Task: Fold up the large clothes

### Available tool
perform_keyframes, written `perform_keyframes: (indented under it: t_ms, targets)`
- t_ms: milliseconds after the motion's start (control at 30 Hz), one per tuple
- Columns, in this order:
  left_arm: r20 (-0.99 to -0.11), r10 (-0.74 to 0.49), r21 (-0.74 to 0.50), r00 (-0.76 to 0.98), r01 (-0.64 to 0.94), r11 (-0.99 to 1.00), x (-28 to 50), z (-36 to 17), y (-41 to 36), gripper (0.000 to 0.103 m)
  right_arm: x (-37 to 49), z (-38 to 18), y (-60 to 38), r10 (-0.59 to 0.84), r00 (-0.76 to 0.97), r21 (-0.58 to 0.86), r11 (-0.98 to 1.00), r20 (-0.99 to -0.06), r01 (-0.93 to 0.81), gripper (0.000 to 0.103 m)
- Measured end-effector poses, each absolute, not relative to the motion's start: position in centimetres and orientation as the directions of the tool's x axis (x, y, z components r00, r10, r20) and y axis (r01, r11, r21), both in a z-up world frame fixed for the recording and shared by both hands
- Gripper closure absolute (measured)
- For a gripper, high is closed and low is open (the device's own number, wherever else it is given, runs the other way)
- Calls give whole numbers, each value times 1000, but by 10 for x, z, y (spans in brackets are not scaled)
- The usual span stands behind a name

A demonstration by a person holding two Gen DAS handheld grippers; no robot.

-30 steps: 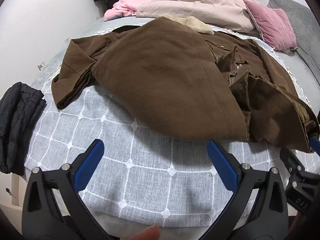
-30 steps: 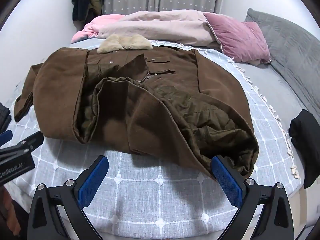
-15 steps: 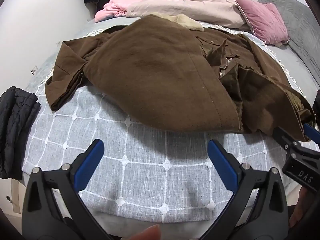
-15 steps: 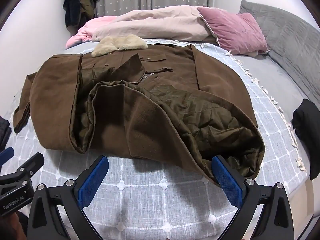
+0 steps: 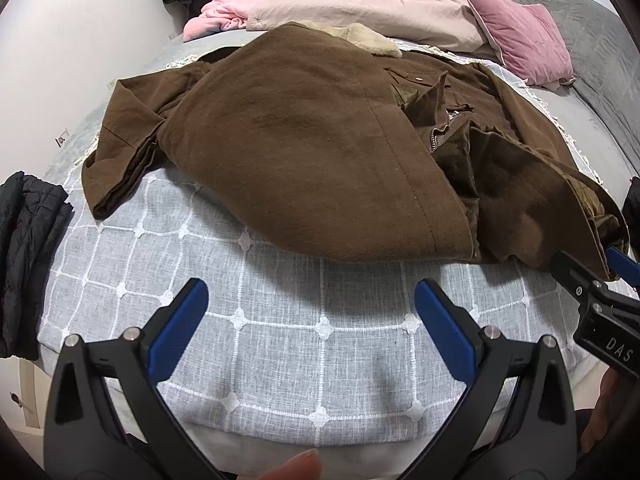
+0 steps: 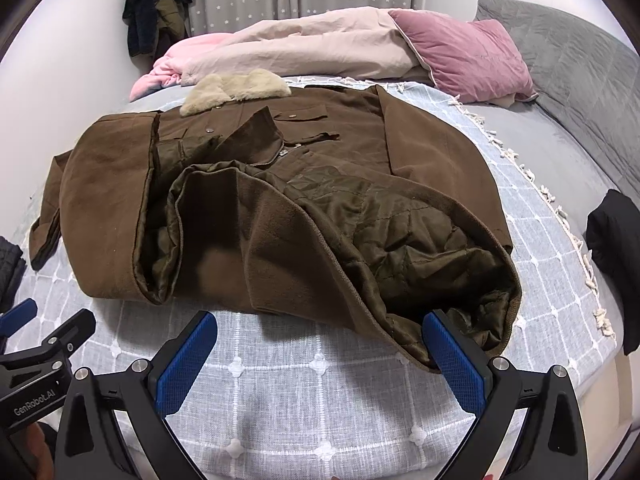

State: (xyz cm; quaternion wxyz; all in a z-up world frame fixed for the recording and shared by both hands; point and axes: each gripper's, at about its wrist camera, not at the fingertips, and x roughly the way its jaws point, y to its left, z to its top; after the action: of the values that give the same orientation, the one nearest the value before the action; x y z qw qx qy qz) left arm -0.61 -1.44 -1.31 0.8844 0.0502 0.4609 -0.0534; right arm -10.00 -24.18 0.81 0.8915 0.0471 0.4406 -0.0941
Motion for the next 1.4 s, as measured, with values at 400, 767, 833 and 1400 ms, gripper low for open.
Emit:
perform_keyframes:
  t_ms: [400, 767, 833, 1400]
  targets:
    - [-823, -56, 26, 565, 136, 990, -5, -13, -8, 1, -99, 7, -241, -130, 592, -4, 978, -795, 210, 0]
    - [-828, -52, 31, 558, 139, 990, -5, -15, -7, 1, -99, 6, -240, -133, 590, -9, 978, -796, 209, 0]
    - [-830, -52, 32, 556, 140, 990, -5, -16, -7, 1, -99, 6, -240, -132, 590, -8, 978, -796, 208, 0]
    - [-829, -52, 32, 556, 139, 990, -5, -16, -7, 1, -99, 6, -240, -133, 589, -9, 978, -797, 208, 0]
